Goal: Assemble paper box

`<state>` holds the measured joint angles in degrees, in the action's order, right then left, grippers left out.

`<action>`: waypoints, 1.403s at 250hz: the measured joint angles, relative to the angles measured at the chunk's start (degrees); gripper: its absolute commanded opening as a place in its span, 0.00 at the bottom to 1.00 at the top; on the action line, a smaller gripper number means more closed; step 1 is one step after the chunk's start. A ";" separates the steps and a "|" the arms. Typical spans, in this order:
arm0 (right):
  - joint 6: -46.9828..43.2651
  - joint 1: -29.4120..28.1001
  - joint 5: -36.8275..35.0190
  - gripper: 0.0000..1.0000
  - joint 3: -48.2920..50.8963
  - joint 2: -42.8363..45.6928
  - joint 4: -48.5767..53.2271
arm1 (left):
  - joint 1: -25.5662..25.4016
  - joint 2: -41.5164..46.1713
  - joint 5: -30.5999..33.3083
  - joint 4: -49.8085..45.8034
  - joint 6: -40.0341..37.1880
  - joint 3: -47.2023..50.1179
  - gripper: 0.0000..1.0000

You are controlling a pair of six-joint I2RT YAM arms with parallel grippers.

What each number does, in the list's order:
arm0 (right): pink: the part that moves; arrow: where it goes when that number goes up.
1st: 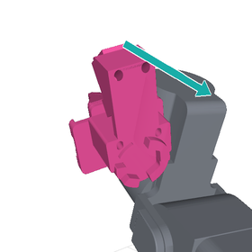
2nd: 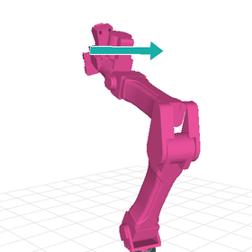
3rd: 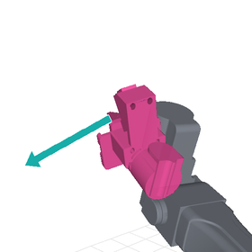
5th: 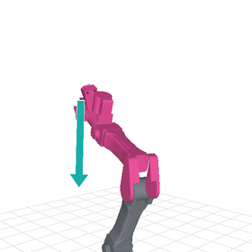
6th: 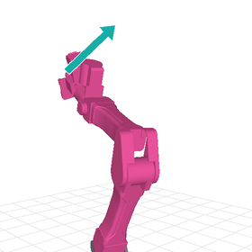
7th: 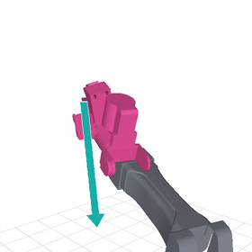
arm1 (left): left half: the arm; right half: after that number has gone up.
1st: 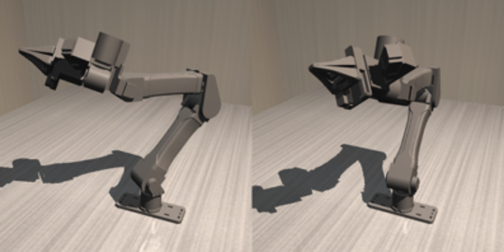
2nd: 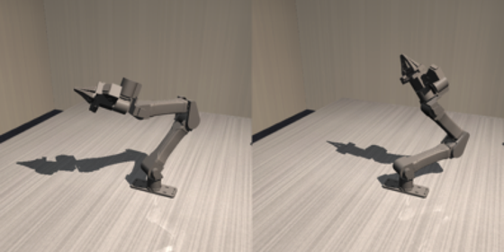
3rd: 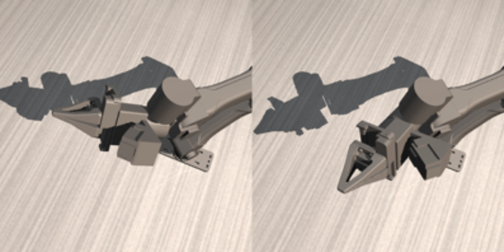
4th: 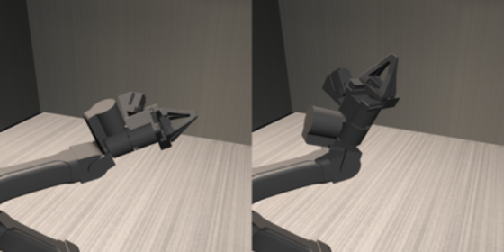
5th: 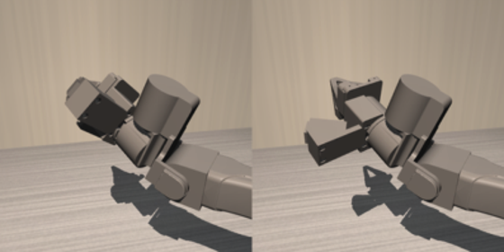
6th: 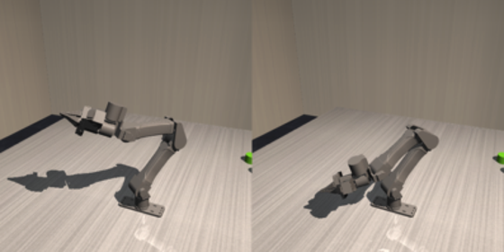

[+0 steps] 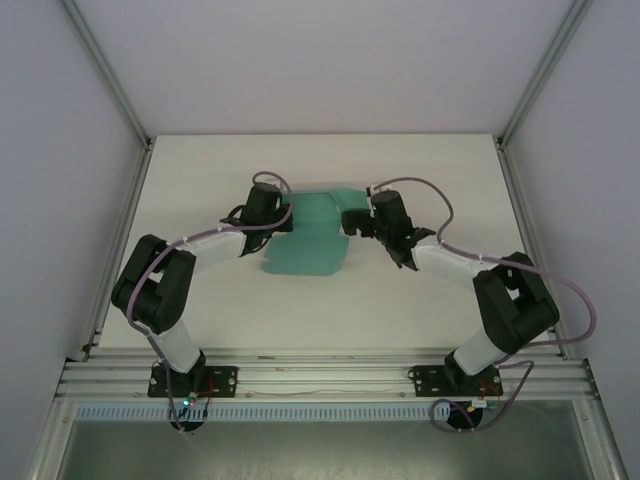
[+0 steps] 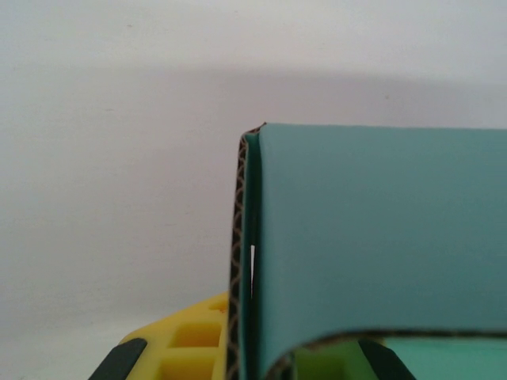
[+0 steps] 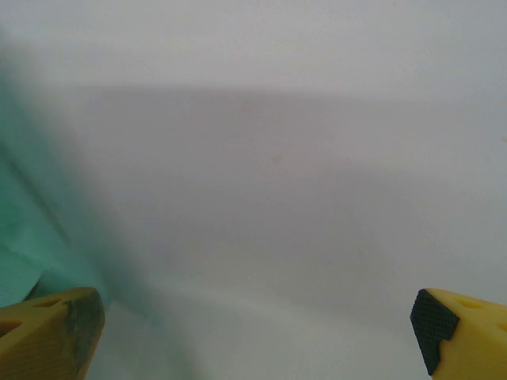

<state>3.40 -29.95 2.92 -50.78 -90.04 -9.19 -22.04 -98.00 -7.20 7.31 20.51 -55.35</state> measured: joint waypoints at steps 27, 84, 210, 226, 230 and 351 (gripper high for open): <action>0.04 -0.04 1.68 1.00 -2.32 -3.37 -1.40 | 0.02 0.00 -0.83 0.94 0.63 0.02 0.00; -0.24 -3.34 -4.55 1.00 -5.33 -11.56 -4.24 | 0.15 0.00 -0.90 0.87 0.85 0.68 0.00; -2.95 -3.65 -3.56 1.00 5.20 12.13 1.70 | 0.28 0.00 -0.31 1.53 -0.52 1.11 0.00; -3.28 -1.51 -0.26 0.97 6.73 17.46 2.86 | 0.28 0.00 -0.90 2.01 -1.16 1.55 0.00; -3.26 -0.83 0.74 0.96 6.97 18.38 3.15 | 0.28 0.00 -0.98 2.05 -1.33 1.62 0.00; -6.01 16.72 31.89 0.70 3.10 12.07 11.45 | 0.28 0.00 -4.59 4.35 -4.20 2.49 0.00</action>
<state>-2.61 -13.23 34.81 -47.68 -77.97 2.26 -21.76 -98.00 -11.79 11.66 16.32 -52.86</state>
